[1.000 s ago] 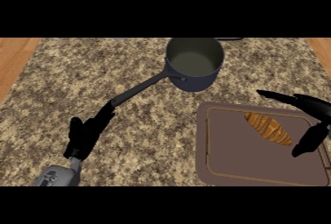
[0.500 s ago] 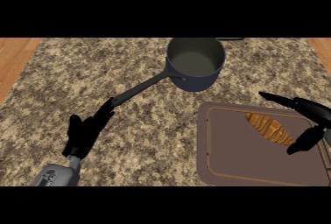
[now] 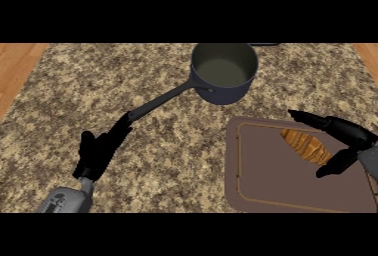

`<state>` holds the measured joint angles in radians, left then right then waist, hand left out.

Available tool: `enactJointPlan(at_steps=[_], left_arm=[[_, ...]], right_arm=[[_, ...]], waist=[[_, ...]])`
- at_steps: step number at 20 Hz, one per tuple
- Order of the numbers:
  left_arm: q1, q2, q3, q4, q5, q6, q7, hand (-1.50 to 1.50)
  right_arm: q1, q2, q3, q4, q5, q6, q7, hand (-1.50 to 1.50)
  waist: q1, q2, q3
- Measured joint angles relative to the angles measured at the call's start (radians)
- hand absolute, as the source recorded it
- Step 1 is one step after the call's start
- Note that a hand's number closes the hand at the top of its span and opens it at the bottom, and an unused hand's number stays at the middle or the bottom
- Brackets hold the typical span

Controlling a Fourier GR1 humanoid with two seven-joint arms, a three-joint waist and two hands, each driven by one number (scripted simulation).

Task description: Pick the croissant from the tray and place it in the pot

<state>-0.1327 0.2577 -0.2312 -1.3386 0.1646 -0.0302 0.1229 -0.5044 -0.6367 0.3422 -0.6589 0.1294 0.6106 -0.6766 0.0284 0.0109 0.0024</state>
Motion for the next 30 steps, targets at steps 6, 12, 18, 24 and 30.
enactJointPlan(at_steps=[6,12,18,24,30], left_arm=[[0.011,-0.01,-0.008,-0.006,-0.011,-0.002,-0.009,0.0],[0.009,-0.016,-0.004,0.008,-0.017,-0.006,-0.017,0.0],[0.005,-0.017,0.0,-0.001,-0.018,-0.008,-0.01,0.0],[-0.008,-0.02,0.005,-0.003,-0.016,-0.009,0.005,0.0],[0.022,-0.006,0.034,-0.006,-0.01,0.005,0.005,0.0]], right_arm=[[-0.001,0.046,0.031,0.062,-0.037,0.009,0.014,-1.5],[0.001,0.064,0.089,0.069,0.005,-0.084,-0.076,1.5],[0.007,0.073,0.107,0.103,-0.022,-0.108,-0.131,1.5],[0.027,0.087,0.111,0.099,-0.068,-0.136,-0.177,1.5],[0.098,0.21,-0.084,0.116,-0.25,-0.374,-0.135,1.5]], waist=[[0.006,-0.001,-0.002],[0.005,-0.005,-0.008],[0.012,-0.007,-0.012],[0.006,-0.007,-0.012],[-0.045,-0.033,-0.024]])
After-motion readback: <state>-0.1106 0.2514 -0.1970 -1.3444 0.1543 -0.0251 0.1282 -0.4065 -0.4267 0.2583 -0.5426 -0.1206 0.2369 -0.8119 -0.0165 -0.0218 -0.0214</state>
